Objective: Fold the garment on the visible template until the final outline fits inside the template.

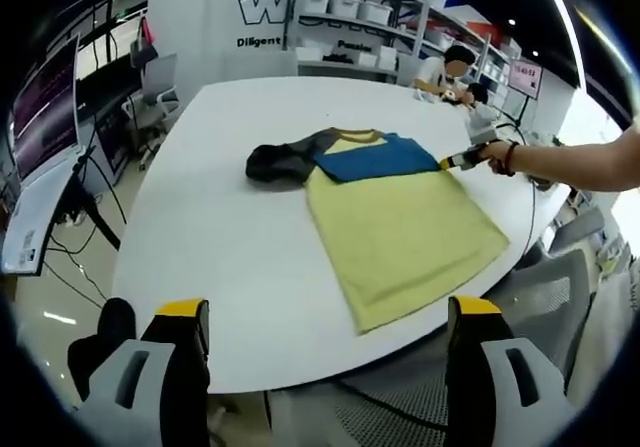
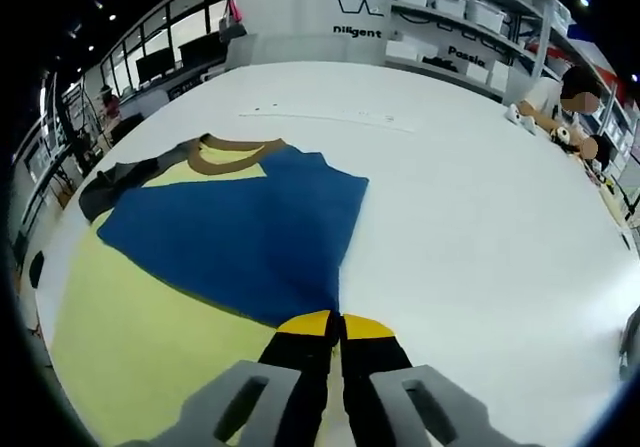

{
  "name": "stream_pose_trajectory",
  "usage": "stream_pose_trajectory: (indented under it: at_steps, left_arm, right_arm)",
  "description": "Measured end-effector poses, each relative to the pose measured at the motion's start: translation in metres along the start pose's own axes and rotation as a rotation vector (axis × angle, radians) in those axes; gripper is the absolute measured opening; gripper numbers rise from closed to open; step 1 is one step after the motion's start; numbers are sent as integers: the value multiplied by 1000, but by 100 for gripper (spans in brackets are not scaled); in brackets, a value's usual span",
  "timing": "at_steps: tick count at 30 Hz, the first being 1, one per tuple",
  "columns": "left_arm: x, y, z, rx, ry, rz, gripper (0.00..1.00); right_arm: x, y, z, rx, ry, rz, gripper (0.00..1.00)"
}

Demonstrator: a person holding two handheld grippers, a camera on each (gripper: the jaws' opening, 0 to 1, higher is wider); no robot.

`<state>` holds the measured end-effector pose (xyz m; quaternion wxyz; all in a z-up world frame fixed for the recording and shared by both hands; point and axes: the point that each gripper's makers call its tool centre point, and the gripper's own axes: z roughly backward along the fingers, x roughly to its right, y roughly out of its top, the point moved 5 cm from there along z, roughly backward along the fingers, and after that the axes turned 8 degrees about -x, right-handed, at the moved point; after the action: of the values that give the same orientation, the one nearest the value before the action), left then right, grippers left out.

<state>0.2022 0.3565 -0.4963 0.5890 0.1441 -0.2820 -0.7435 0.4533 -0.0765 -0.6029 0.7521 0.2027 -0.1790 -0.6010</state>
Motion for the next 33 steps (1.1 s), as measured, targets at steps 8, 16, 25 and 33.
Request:
stream_pose_trajectory:
  at_steps: [8, 16, 25, 33]
  left_arm:
    - [-1, 8, -6, 5, 0, -4, 94]
    - [0, 11, -11, 15, -9, 0, 94]
    - [0, 10, -14, 1, -2, 0, 93]
    - [0, 15, -18, 2, 0, -6, 93]
  right_arm:
    - [17, -3, 1, -9, -32, 3, 0]
    - [36, -4, 2, -17, -45, 0, 0]
    - [51, -3, 1, -34, -65, 18, 0]
    - [53, -2, 1, -39, -56, 6, 0]
